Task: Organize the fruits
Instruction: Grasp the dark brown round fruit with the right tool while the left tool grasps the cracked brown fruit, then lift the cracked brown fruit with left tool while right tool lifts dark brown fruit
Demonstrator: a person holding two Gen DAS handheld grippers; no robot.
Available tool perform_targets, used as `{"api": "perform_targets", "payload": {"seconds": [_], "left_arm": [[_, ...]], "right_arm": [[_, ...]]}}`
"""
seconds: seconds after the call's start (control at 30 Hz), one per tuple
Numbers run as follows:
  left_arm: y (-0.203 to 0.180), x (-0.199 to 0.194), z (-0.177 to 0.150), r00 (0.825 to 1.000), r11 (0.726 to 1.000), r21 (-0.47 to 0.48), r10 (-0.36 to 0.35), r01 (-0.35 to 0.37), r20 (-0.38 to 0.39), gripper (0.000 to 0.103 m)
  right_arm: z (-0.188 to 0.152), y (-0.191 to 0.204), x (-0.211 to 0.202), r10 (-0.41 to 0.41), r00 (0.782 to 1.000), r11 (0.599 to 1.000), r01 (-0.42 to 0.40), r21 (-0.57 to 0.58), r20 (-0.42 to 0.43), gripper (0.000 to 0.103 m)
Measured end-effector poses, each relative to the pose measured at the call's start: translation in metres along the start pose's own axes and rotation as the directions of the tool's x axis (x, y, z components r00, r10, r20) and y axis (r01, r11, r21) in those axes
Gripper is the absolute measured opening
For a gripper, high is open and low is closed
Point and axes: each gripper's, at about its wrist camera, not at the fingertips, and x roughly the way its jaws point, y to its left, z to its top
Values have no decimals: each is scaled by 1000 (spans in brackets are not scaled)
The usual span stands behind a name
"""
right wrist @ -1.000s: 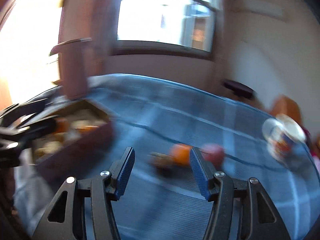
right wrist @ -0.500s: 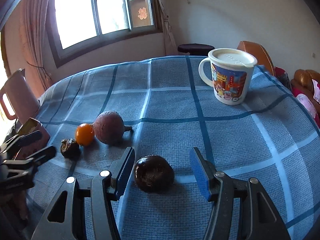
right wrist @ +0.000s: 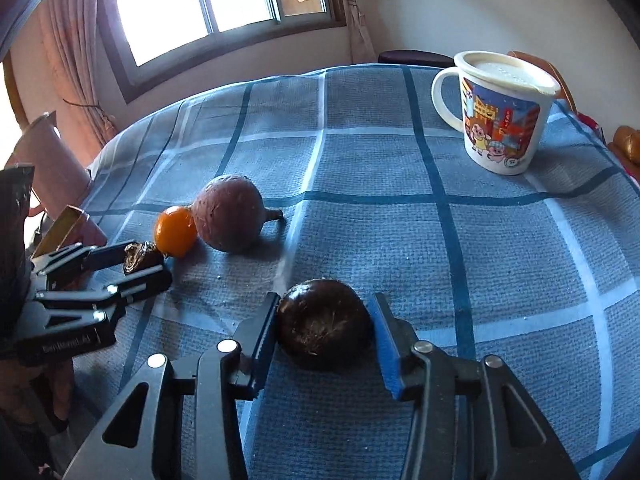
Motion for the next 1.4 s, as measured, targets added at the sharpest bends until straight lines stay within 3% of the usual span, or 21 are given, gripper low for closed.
{"api": "perform_targets", "payload": {"seconds": [0.03,0.1,0.37,1.0,1.4], "left_arm": [[1,0,0,1000,1000,0,-1,1,1,56],[2,-1,0,1000,1000,-5,-9,9,5,40],[17,-10,-5,996,995,-54,-79,80,32,41],[27,-42,-15,983,993,-98,-44,62,181,41],[16,-61,-23,964,999,-52,19,-6,264,41]], "right_arm": [[0,0,1,-1,1000,1000,1,-2,0,46],[-1,0,0,4,1000,1000,-4,2,2,46],[-1,6,-11,-8,998,999,10,-32,55,45],[-8,31,-39,11,979,993,13,-118,204,45],[-15,47,-51,14,964,987,29,-155,265,45]]}}
